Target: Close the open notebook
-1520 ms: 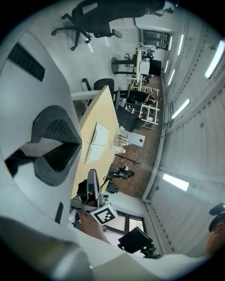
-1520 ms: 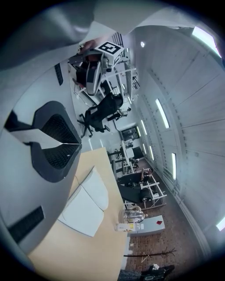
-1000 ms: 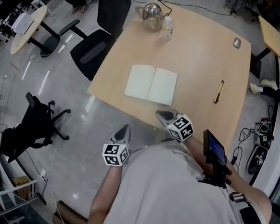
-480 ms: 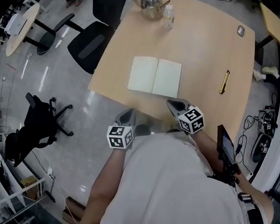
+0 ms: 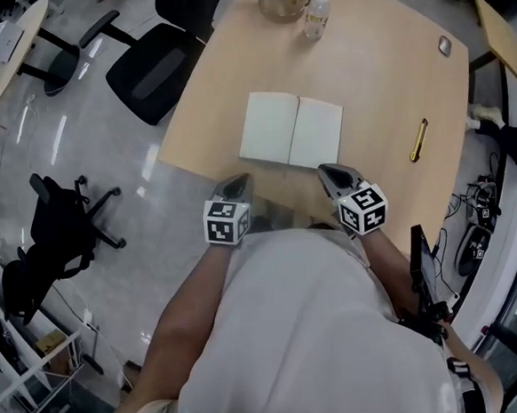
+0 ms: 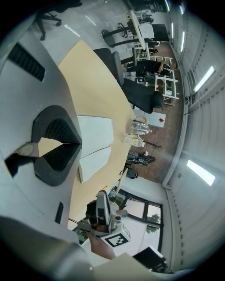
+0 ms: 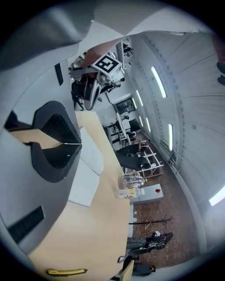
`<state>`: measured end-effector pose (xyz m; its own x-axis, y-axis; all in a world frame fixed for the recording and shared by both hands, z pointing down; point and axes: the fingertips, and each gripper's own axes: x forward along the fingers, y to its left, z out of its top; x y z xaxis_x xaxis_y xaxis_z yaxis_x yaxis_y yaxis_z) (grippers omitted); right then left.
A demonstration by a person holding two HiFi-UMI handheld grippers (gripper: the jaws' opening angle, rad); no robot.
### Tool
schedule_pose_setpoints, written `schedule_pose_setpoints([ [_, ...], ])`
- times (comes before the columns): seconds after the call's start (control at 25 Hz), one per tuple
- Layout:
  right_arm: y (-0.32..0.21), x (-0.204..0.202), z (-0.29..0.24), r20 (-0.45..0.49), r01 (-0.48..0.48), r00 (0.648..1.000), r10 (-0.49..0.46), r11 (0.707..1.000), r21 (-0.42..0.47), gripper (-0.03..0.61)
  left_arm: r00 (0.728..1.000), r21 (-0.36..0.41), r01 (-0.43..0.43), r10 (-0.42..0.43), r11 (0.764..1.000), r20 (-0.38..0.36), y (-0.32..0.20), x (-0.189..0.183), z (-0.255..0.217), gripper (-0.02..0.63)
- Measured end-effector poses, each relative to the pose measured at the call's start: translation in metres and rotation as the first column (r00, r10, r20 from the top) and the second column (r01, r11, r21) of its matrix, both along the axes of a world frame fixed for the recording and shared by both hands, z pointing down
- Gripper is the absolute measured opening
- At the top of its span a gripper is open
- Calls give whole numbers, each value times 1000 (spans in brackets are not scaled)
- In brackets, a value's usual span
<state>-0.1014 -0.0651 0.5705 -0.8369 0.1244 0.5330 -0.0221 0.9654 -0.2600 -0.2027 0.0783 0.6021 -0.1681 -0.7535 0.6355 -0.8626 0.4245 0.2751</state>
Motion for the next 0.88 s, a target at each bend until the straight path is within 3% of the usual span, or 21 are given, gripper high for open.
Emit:
schedule_pose_setpoints([
  [0.36,9,-10,-2,-42,-52,998,52,999,18,17,999,-105,-26,22,994,-34,0,-25,35,6],
  [0.68,9,4,1,-90,-111,990,113,993,30,17,995,-115,-44,34,992,-90,-18,-31,54,9],
  [0.88,11,8,1,-103,-134,985,137,990,33,17,995,-145,-33,18,989,-103,-23,-36,64,97],
])
